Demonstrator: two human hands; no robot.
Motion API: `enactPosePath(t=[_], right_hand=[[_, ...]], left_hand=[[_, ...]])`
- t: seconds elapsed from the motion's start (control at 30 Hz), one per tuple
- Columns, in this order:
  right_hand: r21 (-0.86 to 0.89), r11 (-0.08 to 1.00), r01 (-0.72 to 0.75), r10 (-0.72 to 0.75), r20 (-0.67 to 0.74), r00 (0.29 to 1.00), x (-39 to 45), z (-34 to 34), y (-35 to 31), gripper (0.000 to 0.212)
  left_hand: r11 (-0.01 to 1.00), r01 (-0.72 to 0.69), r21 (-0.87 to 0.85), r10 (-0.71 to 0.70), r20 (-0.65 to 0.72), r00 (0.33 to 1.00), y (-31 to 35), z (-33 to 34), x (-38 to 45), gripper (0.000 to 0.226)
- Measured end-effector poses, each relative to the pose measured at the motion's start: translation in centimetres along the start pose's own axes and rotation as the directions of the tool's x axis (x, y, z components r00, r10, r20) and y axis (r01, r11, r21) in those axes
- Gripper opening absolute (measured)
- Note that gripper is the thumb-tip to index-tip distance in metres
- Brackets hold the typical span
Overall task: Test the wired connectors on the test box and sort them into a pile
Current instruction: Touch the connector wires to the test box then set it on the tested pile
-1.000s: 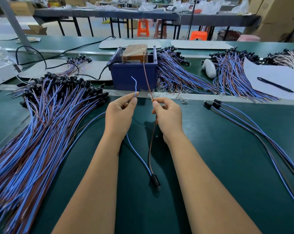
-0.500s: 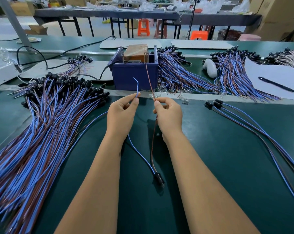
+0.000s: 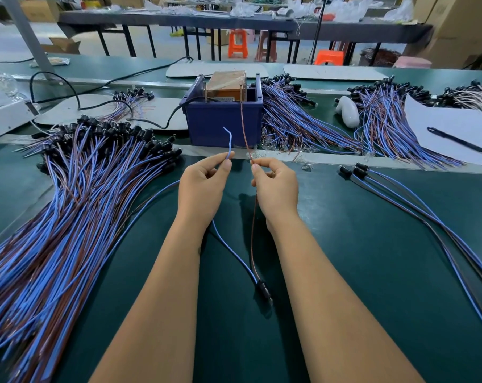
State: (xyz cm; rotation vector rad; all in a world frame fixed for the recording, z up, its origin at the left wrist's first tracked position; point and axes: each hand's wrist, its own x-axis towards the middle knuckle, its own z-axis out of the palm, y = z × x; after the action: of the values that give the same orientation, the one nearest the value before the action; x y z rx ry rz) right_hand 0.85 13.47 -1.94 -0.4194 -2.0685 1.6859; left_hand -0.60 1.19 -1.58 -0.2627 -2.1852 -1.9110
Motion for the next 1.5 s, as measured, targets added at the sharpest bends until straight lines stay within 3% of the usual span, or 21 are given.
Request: enactPosePath(t=[0.73, 1.5], right_hand=[[-0.059, 0.997, 0.051, -0.049, 0.030, 0.998, -0.1, 0.0, 0.5, 0.021], [0.024, 1.000, 0.016, -0.015, -0.016, 1.000, -0.4, -0.2, 0.1, 0.024]], left_hand=[[0.997, -0.050, -0.060, 0.052, 0.019, 0.998, -0.1, -0.8, 1.8, 0.023], [0.997, -0.061, -0.039, 0.058, -0.058, 0.997, -0.3, -1.0, 4.3, 0.021]])
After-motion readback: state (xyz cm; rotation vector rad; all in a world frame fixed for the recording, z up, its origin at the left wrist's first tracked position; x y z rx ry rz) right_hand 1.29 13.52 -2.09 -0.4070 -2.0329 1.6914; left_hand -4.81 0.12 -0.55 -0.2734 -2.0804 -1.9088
